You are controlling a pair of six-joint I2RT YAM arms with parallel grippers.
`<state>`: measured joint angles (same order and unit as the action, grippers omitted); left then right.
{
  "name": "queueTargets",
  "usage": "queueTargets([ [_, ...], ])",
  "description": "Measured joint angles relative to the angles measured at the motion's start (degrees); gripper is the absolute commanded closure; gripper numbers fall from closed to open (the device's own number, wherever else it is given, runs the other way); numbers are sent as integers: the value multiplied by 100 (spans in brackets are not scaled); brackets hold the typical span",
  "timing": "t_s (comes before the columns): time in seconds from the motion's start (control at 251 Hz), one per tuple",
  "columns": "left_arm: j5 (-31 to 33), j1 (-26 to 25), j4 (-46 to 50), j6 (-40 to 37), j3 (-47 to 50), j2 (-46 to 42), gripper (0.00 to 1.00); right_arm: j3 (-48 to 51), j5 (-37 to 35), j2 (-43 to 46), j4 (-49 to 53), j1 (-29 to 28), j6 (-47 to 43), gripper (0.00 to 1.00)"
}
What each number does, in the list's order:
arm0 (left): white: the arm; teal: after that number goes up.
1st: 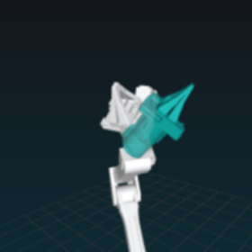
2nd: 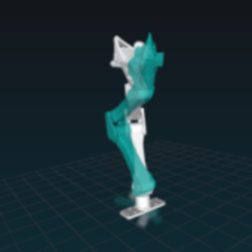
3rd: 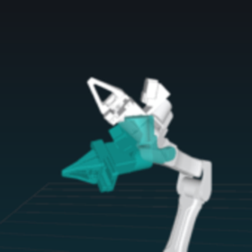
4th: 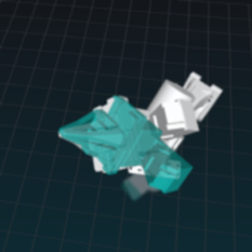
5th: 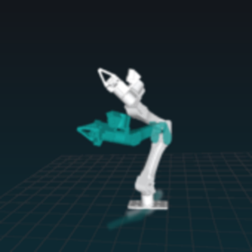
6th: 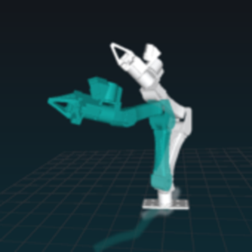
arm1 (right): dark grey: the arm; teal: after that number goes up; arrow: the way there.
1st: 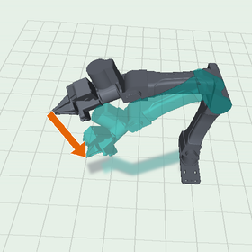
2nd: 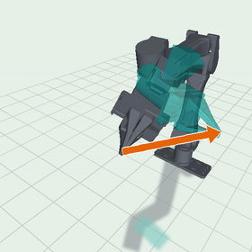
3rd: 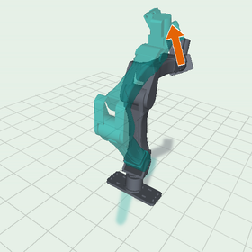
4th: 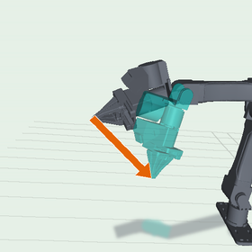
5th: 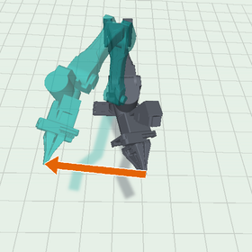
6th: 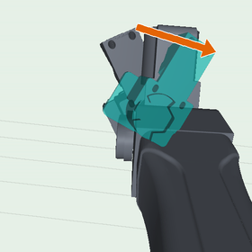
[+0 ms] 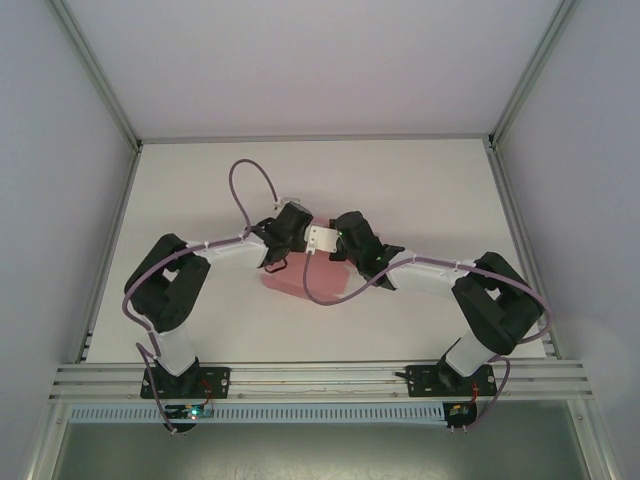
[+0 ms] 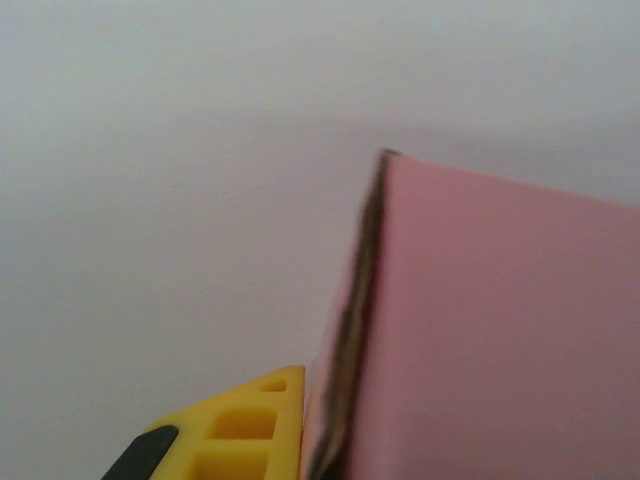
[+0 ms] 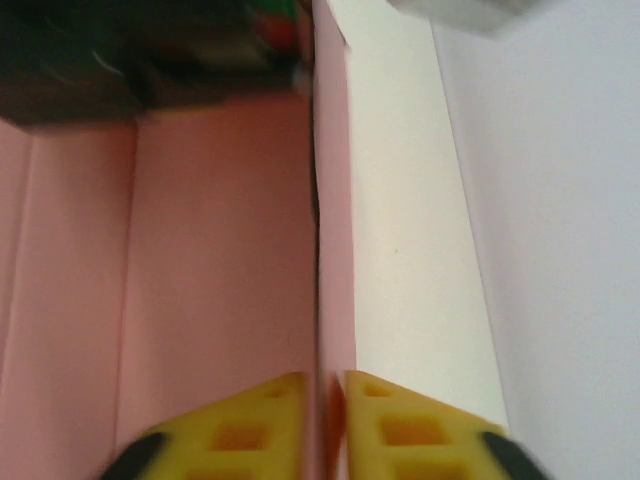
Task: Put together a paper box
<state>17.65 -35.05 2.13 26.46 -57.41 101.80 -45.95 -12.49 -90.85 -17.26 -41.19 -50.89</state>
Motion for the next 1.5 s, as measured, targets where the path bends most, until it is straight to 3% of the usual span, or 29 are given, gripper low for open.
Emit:
queueTargets([
  [0.04, 55, 42, -131, -61, 164, -101, 100, -2, 13, 81, 92, 22, 109, 64],
  [0.124, 153, 149, -243, -170, 308, -260, 100, -4, 175, 315, 326, 50, 358, 46],
  [0.188, 232, 184, -315, -254, 319, -372, 100, -4, 409, 577, 479, 74, 562, 26],
  [0.216, 267, 190, -358, -289, 326, -448, 100, -2, 549, 743, 549, 105, 678, 23],
  [0.263, 315, 190, -472, -345, 380, -608, 100, 4, 782, 1049, 603, 144, 787, 3],
  [0.279, 323, 190, -511, -367, 404, -664, 100, 15, 848, 1163, 616, 164, 905, 2],
  [0.479, 407, 190, -1008, -610, 968, -1491, 100, 184, 1266, 2874, 485, 448, 1784, 2],
  [0.631, 391, 190, -1252, -831, 1353, -1875, 100, -109, 1132, 3469, 776, 1043, 2747, 2],
  [0.766, 271, 190, -1344, -942, 1482, -2085, 100, -678, 1178, 3265, 1434, 1486, 3132, 2],
  [1.109, 24, 190, -1545, -1001, 1532, -2310, 100, -1281, 2033, 1860, 2774, 1709, 3388, 2],
  [1.501, -245, 216, -1552, -999, 1552, -2332, 100, -1292, 2822, 1499, 2898, 1729, 3388, 2],
])
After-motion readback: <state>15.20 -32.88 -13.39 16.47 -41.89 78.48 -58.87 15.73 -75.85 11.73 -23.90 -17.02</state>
